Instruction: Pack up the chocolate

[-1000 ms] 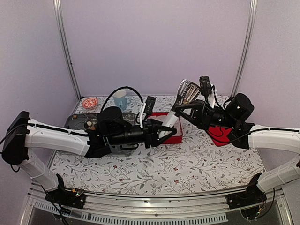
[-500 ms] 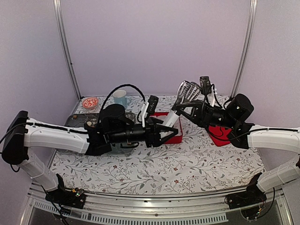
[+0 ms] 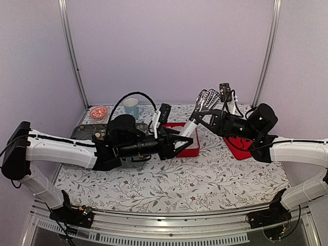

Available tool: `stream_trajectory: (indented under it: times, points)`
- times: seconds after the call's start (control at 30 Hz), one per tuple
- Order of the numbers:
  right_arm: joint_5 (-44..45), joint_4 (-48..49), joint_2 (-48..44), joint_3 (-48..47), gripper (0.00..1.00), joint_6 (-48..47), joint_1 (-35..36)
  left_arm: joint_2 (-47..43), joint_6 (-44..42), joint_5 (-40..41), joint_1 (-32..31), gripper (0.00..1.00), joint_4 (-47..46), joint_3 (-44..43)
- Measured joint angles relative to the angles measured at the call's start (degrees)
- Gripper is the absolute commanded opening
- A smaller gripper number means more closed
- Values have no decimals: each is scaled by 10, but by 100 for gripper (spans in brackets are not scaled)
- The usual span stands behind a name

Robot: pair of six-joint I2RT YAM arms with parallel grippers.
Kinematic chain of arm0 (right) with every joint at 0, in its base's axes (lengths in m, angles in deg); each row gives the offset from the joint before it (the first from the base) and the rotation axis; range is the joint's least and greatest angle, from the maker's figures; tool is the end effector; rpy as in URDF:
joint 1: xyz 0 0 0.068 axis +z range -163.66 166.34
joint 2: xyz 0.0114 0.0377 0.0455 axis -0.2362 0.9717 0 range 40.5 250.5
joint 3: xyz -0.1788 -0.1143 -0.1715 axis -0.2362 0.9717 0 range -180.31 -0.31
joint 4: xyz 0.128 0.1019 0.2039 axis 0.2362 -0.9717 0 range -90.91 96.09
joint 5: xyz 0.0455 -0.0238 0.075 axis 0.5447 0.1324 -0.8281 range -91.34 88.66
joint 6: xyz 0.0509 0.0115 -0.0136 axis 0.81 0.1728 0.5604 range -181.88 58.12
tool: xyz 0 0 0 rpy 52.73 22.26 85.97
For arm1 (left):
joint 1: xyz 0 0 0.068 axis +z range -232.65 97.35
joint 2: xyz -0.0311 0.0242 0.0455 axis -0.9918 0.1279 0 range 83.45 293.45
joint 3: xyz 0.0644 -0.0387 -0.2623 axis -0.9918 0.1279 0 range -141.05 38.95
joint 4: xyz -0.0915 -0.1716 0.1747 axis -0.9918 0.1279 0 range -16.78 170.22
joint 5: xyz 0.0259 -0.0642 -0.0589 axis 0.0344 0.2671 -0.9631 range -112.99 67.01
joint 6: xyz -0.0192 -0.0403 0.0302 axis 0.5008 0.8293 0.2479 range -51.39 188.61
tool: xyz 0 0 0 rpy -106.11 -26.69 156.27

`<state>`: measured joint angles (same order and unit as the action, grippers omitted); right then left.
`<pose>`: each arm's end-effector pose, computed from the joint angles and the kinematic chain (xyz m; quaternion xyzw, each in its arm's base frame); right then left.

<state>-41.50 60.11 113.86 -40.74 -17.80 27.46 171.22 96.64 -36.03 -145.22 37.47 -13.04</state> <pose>0.1936 0.1995 0.3200 -0.2693 0.5385 0.6672 0.4385 0.1552 -0.3163 0.2827 0.2852 0.6472 -0.5557 0.4370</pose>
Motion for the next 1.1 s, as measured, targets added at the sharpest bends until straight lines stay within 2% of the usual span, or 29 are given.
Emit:
stream_trajectory:
  times: [0.17,0.43,0.57,0.83,0.93,1.1]
  points:
    - [0,5,4,2,0,14,-2,0,-5,-4,0,35,-3,0]
    - [1,19,12,8,1,27,-4,0,-4,-15,0,28,0,0]
    - [-7,34,19,8,0,29,-6,0,-2,-19,0,36,0,0]
    - [-44,105,37,8,0,34,-11,4,10,-42,3,39,9,-14]
    - [-50,123,41,11,0,38,-12,5,17,-45,4,46,9,-15]
    - [-69,163,57,12,0,47,-12,7,28,-59,6,46,8,-15]
